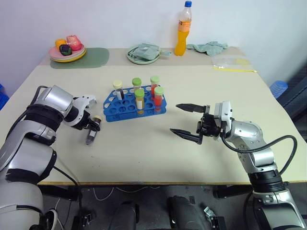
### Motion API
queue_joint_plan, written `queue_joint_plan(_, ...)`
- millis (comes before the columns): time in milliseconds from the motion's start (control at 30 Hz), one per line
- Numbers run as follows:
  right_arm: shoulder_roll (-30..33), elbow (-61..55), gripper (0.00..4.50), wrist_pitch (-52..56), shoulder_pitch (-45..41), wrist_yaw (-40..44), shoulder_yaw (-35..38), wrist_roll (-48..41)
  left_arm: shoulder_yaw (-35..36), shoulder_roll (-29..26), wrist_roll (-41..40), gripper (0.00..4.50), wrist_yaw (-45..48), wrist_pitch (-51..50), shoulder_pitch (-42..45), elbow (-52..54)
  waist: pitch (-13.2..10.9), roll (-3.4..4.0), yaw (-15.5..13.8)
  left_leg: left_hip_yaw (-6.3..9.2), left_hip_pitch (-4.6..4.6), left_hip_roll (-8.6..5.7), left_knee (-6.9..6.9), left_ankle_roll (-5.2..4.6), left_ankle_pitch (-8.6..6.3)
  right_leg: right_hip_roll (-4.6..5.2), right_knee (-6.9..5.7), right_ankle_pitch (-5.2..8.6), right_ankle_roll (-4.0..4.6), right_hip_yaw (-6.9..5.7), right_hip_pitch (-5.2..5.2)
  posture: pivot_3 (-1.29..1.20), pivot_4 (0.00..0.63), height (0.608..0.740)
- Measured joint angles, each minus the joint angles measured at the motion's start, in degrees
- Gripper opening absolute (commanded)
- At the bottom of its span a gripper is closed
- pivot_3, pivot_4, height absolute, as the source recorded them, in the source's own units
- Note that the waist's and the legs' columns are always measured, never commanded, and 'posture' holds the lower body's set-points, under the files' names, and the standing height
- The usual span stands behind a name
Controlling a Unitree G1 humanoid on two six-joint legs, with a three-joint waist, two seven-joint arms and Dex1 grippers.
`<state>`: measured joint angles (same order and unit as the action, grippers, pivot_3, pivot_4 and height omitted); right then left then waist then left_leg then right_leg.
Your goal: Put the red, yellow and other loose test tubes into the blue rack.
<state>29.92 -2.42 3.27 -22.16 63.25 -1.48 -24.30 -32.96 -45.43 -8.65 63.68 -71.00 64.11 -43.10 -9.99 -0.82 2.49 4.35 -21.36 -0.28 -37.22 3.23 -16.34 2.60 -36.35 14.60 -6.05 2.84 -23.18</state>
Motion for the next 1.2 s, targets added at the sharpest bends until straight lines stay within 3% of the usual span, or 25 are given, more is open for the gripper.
queue_joint_plan(233, 0.0, 0.0, 4.5, 0.0, 0.0, 0.0, 0.0, 0.5, 2.0, -0.1, 0.5, 0.83, 0.0, -2.3, 0.0, -0.5, 0.0, -0.02, 0.1, 0.01, -0.02, 0.01, 0.0, 0.0, 0.0, -0.02, -0.01, 0.0, 0.0, 0.0, -0.03, 0.0, 0.15, 0.74)
queue_joint_plan(333, 0.0, 0.4, 4.5, 0.0, 0.0, -0.1, 0.0, 0.5, 3.9, -2.8, 0.4, 0.83, -0.7, -3.9, -0.8, 3.7, -0.1, -0.1, 0.1, 0.03, -0.06, 0.01, 0.01, 0.0, 0.0, -0.02, -0.01, 0.0, 0.0, 0.0, -0.08, 0.0, 0.15, 0.74)
queue_joint_plan(433, 0.1, 0.4, 4.5, -0.2, 0.2, -0.3, 0.1, 0.6, 8.9, -7.1, -0.6, 0.83, -2.6, -6.3, -3.0, 12.1, -0.1, -0.1, 0.1, 0.02, -0.06, 0.02, 0.01, 0.0, 0.0, 0.01, 0.01, 0.0, 0.0, 0.0, -0.07, 0.0, 0.15, 0.74)
queue_joint_plan(567, 0.2, 0.6, 4.5, -0.4, 0.4, -0.6, 0.1, 0.6, 20.5, -8.8, -3.0, 0.83, -7.8, -8.2, -10.0, 26.0, -0.1, -0.1, -0.1, 0.05, -0.05, 0.02, -0.01, 0.0, 0.0, 0.06, 0.01, 0.0, 0.0, -0.01, -0.02, 0.0, 0.15, 0.74)
queue_joint_plan(667, 0.2, 1.2, 4.5, -0.8, 0.3, -0.7, 0.2, 0.6, 33.5, -4.2, -4.2, 0.83, -14.4, 2.1, -19.4, 35.8, 0.0, -0.11, -0.3, 0.13, -0.05, 0.08, -0.04, 0.01, 0.01, 0.11, 0.0, -0.01, 0.01, 0.0, -0.03, 0.0, 0.15, 0.74)
queue_joint_plan(700, 0.2, 1.8, 4.5, -0.8, 0.1, -0.7, 0.2, 0.6, 39.4, 0.4, -4.6, 0.83, -18.3, 8.6, -22.8, 39.2, 0.0, -0.11, -0.6, 0.18, -0.06, 0.1, -0.09, 0.02, 0.01, 0.14, 0.03, -0.02, 0.02, -0.01, -0.02, 0.0, 0.15, 0.74)
queue_joint_plan(767, -0.1, 2.6, 4.5, -0.9, -0.9, -0.6, -0.1, 0.7, 44.5, 4.9, -4.7, 0.83, -23.0, 19.4, -26.8, 43.2, 0.0, -0.17, -1.0, 0.13, -0.07, 0.09, -0.09, 0.04, 0.01, 0.16, 0.04, -0.04, 0.03, 0.01, -0.06, 0.0, 0.15, 0.74)
queue_joint_plan(867, -0.2, 3.9, 4.5, -1.2, -2.8, -0.6, 0.0, 0.8, 45.6, 3.4, -2.6, 0.83, -23.3, 36.2, -34.0, 46.3, 0.0, -0.16, -0.5, 0.0, 0.0, 0.09, 0.05, 0.07, 0.03, 0.14, 0.06, -0.05, 0.05, 0.09, -0.12, 0.0, 0.15, 0.74)
queue_joint_plan(1000, -0.2, 5.8, 4.5, -1.6, -3.5, 0.0, -0.2, 1.2, 49.7, 13.4, -5.4, 0.83, -27.0, 48.1, -38.0, 48.2, 0.0, -0.12, -1.8, -0.11, -0.05, 0.04, -0.05, 0.05, 0.02, 0.23, 0.14, -0.06, 0.04, 0.03, 0.0, 0.0, 0.15, 0.74)
queue_joint_plan(1200, -0.2, 6.1, 4.5, -1.9, -4.2, -0.4, -0.1, 1.6, 47.5, 22.4, -3.8, 0.83, -32.2, 64.2, -40.8, 43.7, 0.1, -0.17, -1.8, -0.13, -0.04, 0.0, -0.03, 0.04, 0.01, 0.21, 0.14, -0.07, 0.03, 0.02, 0.01, 0.0, 0.15, 0.74)
